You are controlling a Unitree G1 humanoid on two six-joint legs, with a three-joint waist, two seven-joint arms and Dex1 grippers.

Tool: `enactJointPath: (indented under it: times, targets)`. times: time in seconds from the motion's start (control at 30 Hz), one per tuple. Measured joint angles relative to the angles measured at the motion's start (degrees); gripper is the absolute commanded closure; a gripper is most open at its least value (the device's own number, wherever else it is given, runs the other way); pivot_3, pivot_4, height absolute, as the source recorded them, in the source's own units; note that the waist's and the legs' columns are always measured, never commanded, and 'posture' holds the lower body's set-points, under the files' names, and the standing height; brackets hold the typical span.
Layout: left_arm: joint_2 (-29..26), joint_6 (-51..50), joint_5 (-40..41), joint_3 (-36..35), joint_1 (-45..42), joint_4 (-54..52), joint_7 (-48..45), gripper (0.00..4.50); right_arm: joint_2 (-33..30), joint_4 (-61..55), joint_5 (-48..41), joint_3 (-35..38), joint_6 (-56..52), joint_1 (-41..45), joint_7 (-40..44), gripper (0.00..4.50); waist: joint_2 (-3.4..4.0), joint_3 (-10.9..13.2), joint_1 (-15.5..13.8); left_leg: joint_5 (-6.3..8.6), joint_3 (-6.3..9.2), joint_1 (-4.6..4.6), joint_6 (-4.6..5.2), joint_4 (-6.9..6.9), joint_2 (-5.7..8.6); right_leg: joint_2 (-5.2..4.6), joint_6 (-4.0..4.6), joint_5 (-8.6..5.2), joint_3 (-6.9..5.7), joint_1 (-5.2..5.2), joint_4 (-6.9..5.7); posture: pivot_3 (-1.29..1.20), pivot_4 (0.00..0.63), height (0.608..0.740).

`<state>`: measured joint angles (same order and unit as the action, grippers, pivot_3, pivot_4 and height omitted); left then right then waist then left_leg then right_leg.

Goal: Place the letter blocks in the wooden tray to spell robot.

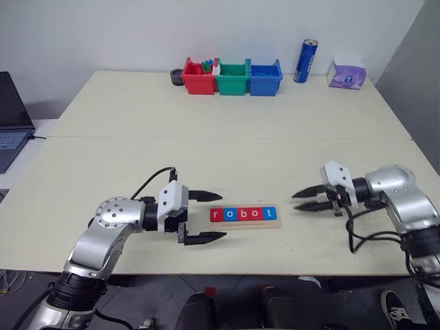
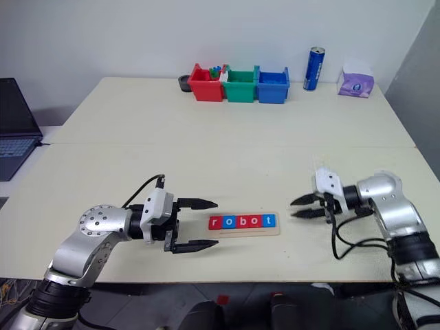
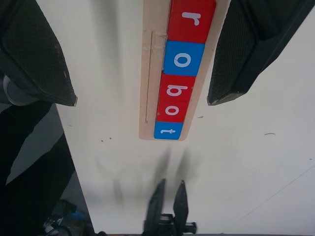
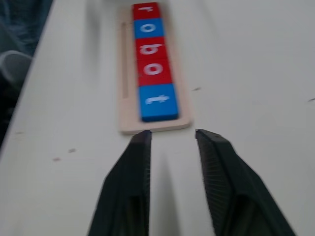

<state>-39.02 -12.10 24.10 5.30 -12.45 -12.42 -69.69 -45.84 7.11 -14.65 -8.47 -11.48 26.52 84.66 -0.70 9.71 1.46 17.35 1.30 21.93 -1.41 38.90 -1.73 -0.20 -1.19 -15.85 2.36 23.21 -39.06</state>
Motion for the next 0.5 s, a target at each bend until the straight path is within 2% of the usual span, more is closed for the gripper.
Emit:
enactJointPath:
  times: [0.2, 0.5]
  targets:
    - [-1.09, -0.03, 0.01, -0.15, 0.96, 0.07, -0.71, 0.00, -3.51, -13.99, -5.52, 2.49, -8.70, -8.47, -1.38, 0.05, 0.00, 0.00, 0.33, 0.00, -0.04, -0.08, 0.00, 0.03, 0.06, 0.16, 0.00, 0.00, -0.03, -0.02, -0.03, 0.00, 0.150, 0.740]
    - [-3.49, -5.90, 0.67, -3.66, 1.82, -0.72, 4.18, 0.00, -2.72, -20.03, -7.99, 5.60, -12.08, -12.28, -9.40, 0.01, -0.01, 0.00, 0.25, 0.00, -0.03, -0.06, 0.00, 0.02, 0.06, 0.16, -0.01, 0.00, -0.03, -0.02, 0.00, 0.00, 0.150, 0.740]
